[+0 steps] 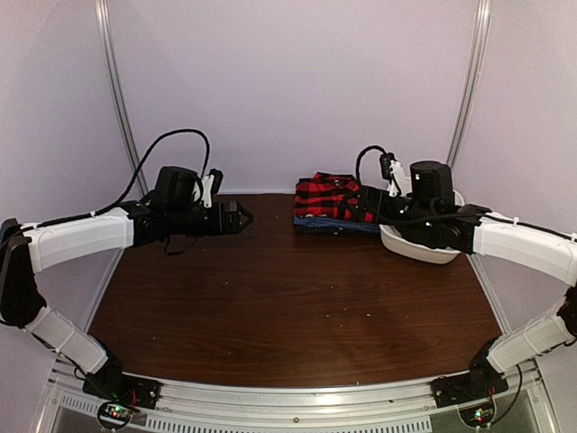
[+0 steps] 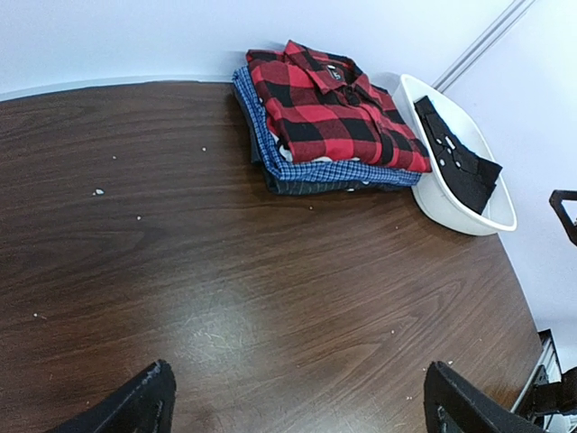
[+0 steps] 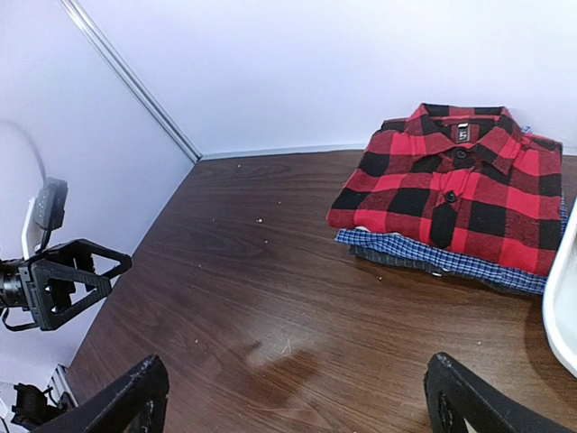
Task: Fold and stack the long sleeve shirts
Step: Reset both arms
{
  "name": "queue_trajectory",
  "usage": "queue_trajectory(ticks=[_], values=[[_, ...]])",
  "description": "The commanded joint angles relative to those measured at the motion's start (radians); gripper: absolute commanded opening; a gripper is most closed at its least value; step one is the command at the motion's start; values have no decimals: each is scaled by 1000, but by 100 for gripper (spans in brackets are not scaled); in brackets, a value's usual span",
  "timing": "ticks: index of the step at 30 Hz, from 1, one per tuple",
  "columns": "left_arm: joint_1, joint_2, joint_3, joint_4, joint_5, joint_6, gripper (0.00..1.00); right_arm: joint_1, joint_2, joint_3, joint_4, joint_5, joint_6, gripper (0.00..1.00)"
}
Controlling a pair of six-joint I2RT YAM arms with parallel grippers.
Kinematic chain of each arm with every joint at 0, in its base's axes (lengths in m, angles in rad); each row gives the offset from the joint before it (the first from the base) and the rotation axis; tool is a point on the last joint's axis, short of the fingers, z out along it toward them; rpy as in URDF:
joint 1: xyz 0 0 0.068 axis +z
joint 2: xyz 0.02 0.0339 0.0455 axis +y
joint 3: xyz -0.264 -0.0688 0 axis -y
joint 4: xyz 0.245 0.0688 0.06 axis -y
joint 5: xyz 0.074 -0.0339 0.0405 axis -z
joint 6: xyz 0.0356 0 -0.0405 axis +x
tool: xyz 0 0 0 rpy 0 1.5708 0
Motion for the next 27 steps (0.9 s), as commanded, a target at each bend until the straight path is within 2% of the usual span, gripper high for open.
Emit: queue_trajectory(ticks=[1,11,27], values=[[-7,-8,8,78,-13,34,98,5,-122,-87,43,107,25,100],[-7,-73,-56,94,-61,38,98,5,-273,-243,64,224,21,100],[-7,-93,-84,120,-94,38,98,5,-289,-256,87,256,7,100]])
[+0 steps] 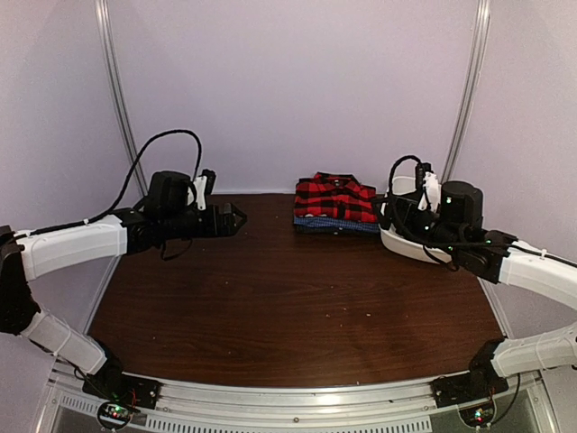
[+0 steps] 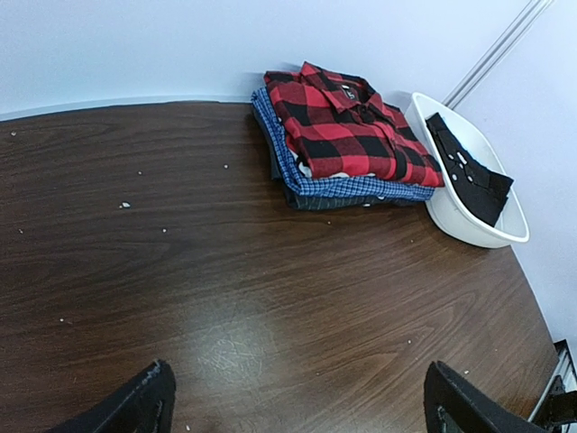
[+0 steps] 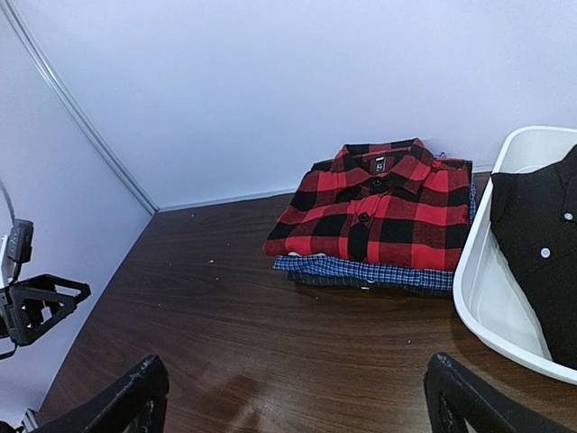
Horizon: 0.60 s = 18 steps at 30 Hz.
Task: Fold and stack the long sleeve shirts
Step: Reset both arms
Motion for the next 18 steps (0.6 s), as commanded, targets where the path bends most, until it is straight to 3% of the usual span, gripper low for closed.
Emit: queue_trajectory(ticks=[1,18], values=[[-5,-34,-10,55,-19,11,98,5,-9,-10,21,29,-3,100],[-5,-39,-10,49,-38,13,97,4,5,-13,25,12,-2,100]])
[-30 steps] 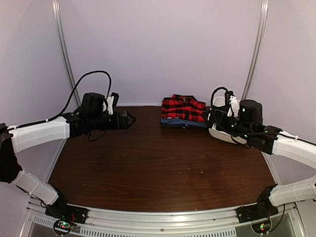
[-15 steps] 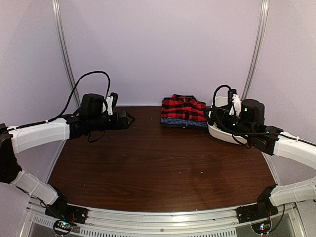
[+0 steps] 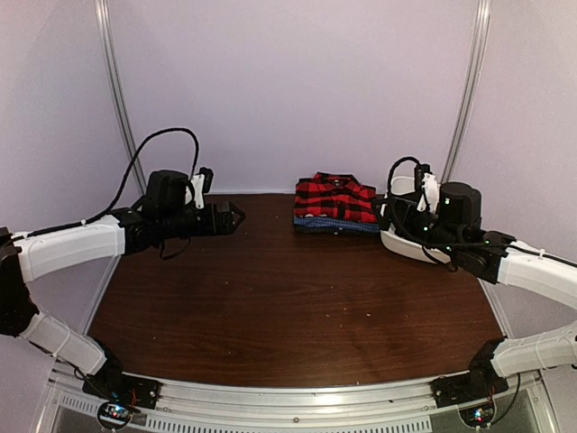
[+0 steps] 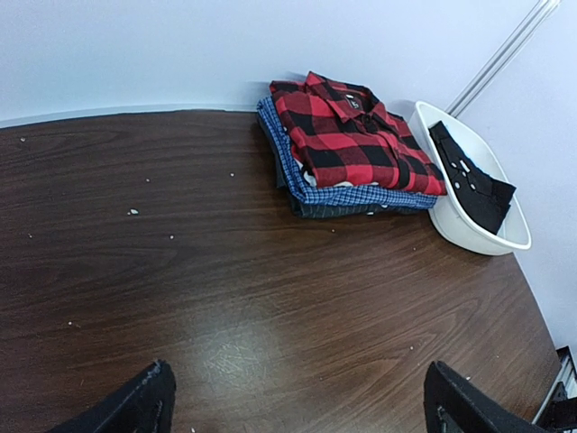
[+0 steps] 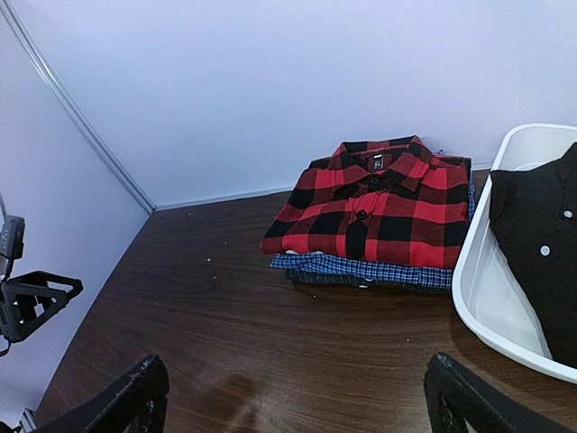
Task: Fold and stack the long sleeve shirts
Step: Reset both arms
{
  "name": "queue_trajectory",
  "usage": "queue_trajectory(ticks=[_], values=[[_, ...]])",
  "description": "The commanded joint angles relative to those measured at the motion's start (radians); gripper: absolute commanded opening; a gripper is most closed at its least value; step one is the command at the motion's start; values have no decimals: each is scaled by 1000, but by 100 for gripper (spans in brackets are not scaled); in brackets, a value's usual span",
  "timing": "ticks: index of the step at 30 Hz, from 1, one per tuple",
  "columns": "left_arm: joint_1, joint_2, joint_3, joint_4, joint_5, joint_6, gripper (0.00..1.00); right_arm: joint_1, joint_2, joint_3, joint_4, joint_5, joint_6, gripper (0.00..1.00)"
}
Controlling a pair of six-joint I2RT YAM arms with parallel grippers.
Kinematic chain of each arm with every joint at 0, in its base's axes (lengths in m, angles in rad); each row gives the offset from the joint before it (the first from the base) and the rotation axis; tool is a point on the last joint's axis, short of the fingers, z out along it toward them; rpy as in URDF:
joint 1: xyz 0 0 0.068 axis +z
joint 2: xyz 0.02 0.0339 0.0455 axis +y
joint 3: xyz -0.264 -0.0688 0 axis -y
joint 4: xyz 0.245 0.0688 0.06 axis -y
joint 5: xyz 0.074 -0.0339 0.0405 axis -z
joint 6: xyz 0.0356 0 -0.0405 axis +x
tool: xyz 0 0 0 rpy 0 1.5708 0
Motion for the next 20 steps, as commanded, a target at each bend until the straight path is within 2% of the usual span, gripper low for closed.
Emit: queue_trajectory(ticks=[1,20], values=[[-5,-24,-8,48,-14,13,98,5,-4,-8,16,7,-2,100],[-5,-13,-5,49,-12,10,98,5,0,-6,5,11,-3,100]])
